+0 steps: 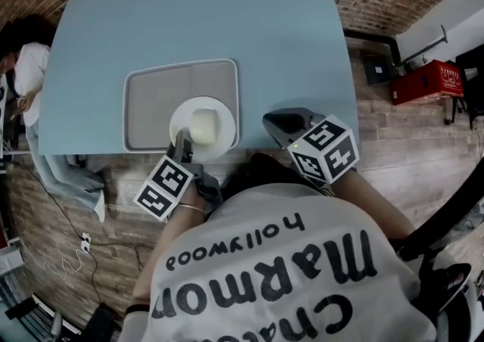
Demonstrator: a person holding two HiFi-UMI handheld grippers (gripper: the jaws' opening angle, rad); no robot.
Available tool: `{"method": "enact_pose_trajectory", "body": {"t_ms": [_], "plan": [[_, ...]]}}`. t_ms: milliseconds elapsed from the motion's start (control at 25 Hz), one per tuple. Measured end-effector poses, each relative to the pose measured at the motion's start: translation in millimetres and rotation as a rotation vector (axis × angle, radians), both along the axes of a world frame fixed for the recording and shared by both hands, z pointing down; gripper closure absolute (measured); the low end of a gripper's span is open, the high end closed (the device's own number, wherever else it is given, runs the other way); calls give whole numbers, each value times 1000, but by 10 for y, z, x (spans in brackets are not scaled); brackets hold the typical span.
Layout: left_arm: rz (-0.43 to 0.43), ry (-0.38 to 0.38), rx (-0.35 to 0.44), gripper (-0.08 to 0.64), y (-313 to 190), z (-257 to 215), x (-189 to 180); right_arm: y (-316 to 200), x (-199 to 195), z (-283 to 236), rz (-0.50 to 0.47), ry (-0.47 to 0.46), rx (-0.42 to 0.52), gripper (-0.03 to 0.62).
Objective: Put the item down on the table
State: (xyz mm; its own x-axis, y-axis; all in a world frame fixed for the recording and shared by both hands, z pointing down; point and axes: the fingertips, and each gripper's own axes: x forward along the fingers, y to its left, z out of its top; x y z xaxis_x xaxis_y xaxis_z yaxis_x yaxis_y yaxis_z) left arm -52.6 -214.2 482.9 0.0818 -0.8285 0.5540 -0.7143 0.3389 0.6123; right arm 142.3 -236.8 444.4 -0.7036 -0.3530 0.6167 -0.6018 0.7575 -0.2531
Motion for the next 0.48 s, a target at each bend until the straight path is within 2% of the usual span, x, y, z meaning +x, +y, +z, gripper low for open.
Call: {"method": "enact_pose_trajectory", "body": {"t_ms": [320,480], "plan": [[137,-259,7,468,-103,70,-34,-30,56,-4,12,1,4,581],[163,-283,13,468,-132,84,-9,-38,95,2,20,2,0,581]]}}
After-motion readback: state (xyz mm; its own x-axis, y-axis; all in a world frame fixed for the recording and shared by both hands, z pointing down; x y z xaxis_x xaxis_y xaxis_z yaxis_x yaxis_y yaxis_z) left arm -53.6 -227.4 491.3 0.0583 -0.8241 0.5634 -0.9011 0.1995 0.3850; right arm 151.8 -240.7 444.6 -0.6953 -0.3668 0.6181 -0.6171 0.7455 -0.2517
